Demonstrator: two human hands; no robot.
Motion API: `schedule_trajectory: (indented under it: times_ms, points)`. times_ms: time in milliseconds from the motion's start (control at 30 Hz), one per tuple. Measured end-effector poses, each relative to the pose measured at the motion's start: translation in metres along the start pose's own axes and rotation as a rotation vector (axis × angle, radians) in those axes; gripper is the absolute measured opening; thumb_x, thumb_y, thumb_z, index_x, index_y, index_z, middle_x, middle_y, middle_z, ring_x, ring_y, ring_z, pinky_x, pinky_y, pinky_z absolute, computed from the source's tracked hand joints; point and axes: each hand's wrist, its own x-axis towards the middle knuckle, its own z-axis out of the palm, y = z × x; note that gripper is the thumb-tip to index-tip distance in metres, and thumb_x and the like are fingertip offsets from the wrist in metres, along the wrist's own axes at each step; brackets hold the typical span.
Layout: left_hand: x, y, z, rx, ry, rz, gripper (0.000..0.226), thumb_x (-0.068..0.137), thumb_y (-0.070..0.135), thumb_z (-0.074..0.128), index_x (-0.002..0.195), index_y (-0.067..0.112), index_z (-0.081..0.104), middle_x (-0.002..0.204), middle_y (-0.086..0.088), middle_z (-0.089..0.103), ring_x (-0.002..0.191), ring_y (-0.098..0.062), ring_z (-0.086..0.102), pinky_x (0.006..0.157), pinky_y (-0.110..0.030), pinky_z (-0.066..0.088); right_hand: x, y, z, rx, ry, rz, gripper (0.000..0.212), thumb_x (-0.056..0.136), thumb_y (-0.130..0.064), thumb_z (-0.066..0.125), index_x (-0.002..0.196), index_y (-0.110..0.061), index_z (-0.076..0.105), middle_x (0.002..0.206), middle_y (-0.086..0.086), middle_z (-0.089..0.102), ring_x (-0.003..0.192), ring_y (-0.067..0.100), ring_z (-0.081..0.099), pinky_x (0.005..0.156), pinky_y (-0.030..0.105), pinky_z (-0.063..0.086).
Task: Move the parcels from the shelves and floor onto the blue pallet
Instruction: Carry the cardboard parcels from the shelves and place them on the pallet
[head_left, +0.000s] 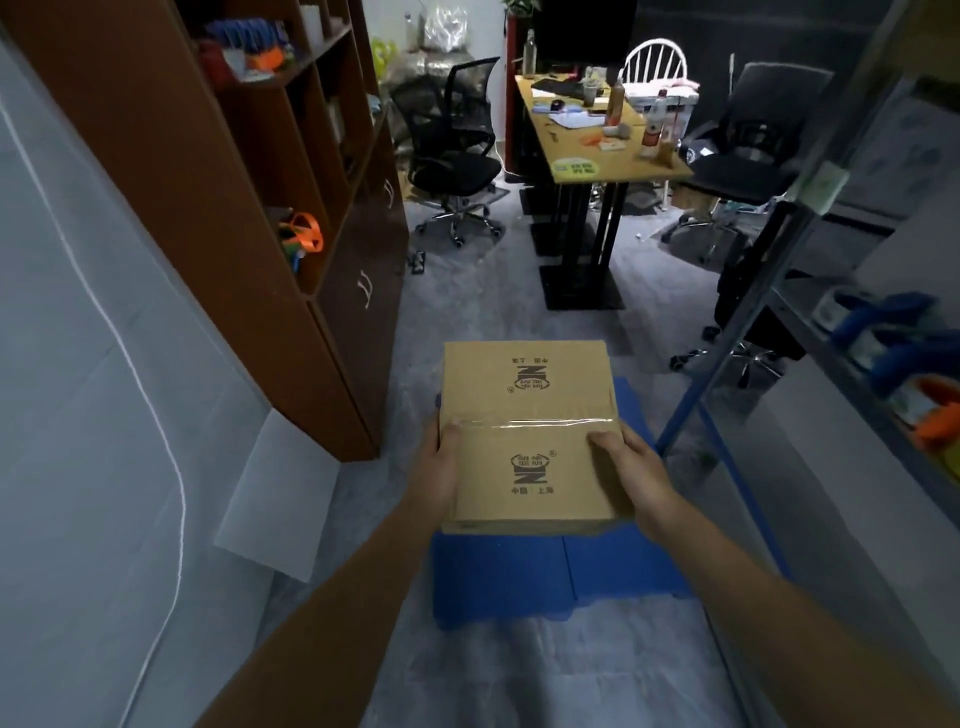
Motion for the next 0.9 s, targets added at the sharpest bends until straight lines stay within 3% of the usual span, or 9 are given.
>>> schedule_trajectory:
  times_ms: [133,200,267,333,400,467,533,800,900]
  points:
    - [0.056,0.006,0.016,0.052,-0.040,-0.015,0.045,0.104,0.045,0.035,0.146,0.029,0.041,0.134,0.001,0.057,0.108,-0.008,0.058,0.088,-0.026,0.047,0.057,-0.013,0.004,0.035,0.026,0.061,0.020,0.089,-0.048,0.056,0.108,-0.047,0.061,0.108,-0.015,0.062,0.098,0.012,0.056,0.073,0.033,0.042]
    - [0.084,0.012,0.025,0.075,-0.061,-0.003,0.045,0.104,0.046,0.033,0.146,0.029,0.041,0.136,0.006,0.053,0.108,-0.001,0.056,0.088,-0.022,0.046,0.091,-0.023,0.005,0.041,0.025,0.072,0.009,0.090,-0.048,0.056,0.097,-0.050,0.061,0.105,-0.017,0.060,0.095,0.010,0.056,0.072,0.032,0.042]
    - [0.113,0.019,0.031,0.092,-0.074,-0.005,0.042,0.103,0.048,0.033,0.143,0.033,0.038,0.129,0.015,0.044,0.100,0.013,0.054,0.086,-0.009,0.044,0.126,-0.034,0.006,0.034,-0.007,0.072,0.016,0.089,-0.050,0.055,0.102,-0.048,0.063,0.105,-0.014,0.063,0.097,0.013,0.058,0.071,0.032,0.044]
    - [0.142,0.031,0.036,0.118,-0.074,0.000,0.038,0.103,0.047,0.034,0.140,0.035,0.036,0.122,0.015,0.045,0.084,0.021,0.053,0.066,0.005,0.039,0.161,-0.050,0.007,0.031,-0.052,0.070,0.029,0.088,-0.054,0.054,0.113,-0.043,0.064,0.108,-0.009,0.067,0.099,0.016,0.062,0.073,0.033,0.048]
    - [0.174,0.041,0.043,0.139,-0.075,0.013,0.046,0.104,0.045,0.033,0.147,0.028,0.036,0.133,0.010,0.048,0.100,0.010,0.054,0.078,-0.002,0.043,0.195,-0.067,0.009,0.037,-0.085,0.059,0.028,0.088,-0.053,0.053,0.112,-0.042,0.064,0.107,-0.008,0.069,0.096,0.015,0.064,0.069,0.031,0.048]
    - [0.205,0.049,0.050,0.158,-0.076,0.023,0.050,0.104,0.045,0.032,0.150,0.026,0.034,0.145,0.001,0.047,0.122,-0.011,0.051,0.102,-0.025,0.041,0.228,-0.081,0.010,0.026,-0.101,0.042,0.028,0.090,-0.051,0.052,0.114,-0.043,0.063,0.107,-0.008,0.069,0.096,0.015,0.064,0.071,0.032,0.049]
    - [0.234,0.055,0.059,0.147,-0.058,0.010,0.050,0.104,0.046,0.031,0.150,0.028,0.034,0.147,-0.002,0.047,0.131,-0.019,0.047,0.113,-0.040,0.036,0.257,-0.091,0.013,0.030,-0.094,0.028,0.027,0.091,-0.046,0.052,0.117,-0.045,0.061,0.107,-0.009,0.068,0.097,0.015,0.064,0.072,0.033,0.049]
    - [0.370,0.008,0.078,0.021,-0.058,-0.114,0.044,0.104,0.040,0.038,0.148,0.033,0.037,0.144,0.003,0.048,0.125,-0.016,0.050,0.103,-0.039,0.042,0.388,-0.078,0.049,-0.005,-0.047,0.073,0.025,0.095,-0.038,0.052,0.117,-0.049,0.057,0.105,-0.017,0.062,0.095,0.006,0.057,0.074,0.032,0.044]
    - [0.447,-0.045,0.085,0.035,-0.059,-0.137,0.037,0.105,0.039,0.036,0.140,0.032,0.043,0.134,0.005,0.053,0.115,-0.010,0.053,0.084,-0.027,0.045,0.457,-0.033,0.080,-0.024,0.008,0.125,0.025,0.095,-0.036,0.054,0.120,-0.039,0.060,0.108,-0.011,0.064,0.093,0.006,0.058,0.075,0.030,0.043]
